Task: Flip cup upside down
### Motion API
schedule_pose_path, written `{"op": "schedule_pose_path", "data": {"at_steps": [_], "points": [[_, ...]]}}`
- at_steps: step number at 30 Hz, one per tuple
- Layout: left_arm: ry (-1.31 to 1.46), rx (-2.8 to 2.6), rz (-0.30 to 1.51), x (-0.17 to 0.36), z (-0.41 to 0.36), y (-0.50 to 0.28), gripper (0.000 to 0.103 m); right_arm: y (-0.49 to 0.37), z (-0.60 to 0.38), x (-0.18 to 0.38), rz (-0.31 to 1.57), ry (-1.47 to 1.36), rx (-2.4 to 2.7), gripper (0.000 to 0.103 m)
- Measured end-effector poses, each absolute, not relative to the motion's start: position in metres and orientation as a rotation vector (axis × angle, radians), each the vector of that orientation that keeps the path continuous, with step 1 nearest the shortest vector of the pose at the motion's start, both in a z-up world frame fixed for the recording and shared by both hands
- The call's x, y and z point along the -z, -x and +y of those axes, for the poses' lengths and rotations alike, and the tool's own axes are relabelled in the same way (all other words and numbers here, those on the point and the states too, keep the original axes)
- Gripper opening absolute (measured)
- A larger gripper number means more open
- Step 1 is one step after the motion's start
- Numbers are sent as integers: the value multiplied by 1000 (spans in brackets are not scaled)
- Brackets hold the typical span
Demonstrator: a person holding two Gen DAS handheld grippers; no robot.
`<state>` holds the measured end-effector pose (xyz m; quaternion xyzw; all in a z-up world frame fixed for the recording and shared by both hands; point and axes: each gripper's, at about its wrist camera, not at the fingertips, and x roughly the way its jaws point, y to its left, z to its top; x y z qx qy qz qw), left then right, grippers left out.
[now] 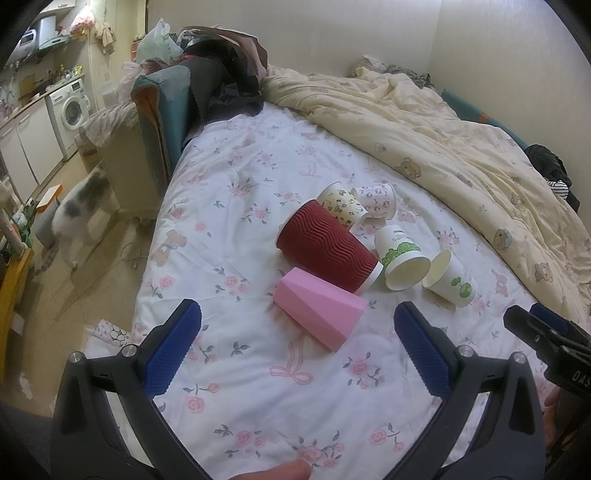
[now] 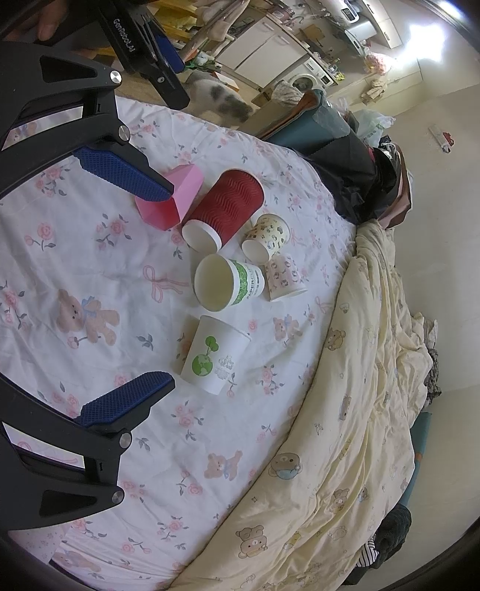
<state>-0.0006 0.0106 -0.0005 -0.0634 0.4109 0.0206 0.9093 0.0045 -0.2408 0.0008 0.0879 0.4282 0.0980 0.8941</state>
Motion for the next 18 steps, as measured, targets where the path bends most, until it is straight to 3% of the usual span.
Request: {"op": "schedule_pose_path", "data": {"at_steps": [18], "points": [[130,-48,851,0,10,2,103,-4,-236,-2,888,-181,-212,96]]}}
